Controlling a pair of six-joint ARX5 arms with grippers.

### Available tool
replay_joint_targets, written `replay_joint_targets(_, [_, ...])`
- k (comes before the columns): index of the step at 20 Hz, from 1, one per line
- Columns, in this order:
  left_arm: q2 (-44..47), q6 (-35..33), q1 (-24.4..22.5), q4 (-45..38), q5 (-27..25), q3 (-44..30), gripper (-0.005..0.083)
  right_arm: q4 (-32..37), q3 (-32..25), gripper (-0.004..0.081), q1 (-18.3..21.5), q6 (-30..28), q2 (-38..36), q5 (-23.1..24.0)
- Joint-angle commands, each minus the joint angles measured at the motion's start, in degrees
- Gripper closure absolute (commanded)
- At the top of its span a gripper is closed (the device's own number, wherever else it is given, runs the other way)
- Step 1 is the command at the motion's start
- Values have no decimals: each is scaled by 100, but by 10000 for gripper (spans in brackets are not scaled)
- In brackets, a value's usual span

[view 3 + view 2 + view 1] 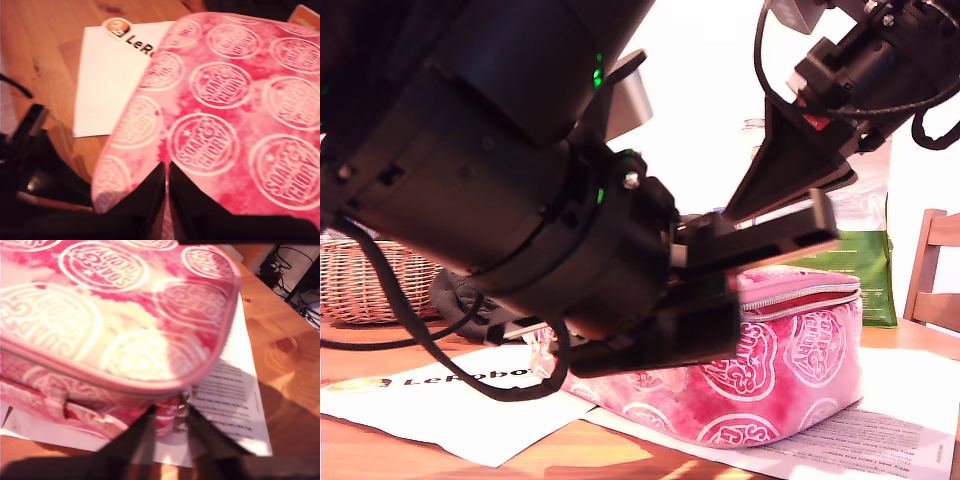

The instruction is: Open the zipper in the zip bag in front of you

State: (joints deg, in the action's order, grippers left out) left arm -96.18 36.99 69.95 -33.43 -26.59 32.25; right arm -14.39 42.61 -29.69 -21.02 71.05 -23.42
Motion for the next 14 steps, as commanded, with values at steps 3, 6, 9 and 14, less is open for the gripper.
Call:
replay_joint_targets(3, [-98,4,-20,-94,66,26,797,-118,-48,781,15,7,44,7])
replay_joint_targets(6, [-87,7,-28,-133,192,35,797,-431,-48,781,52,4,101,46])
replay_joint_targets(9, [-87,9,-44,-155,361,46,797,-452,-48,781,52,50,334,39])
replay_joint_targets(14, [-87,9,-201,-157,859,52,797,-645,-48,781,63,-2,787,291])
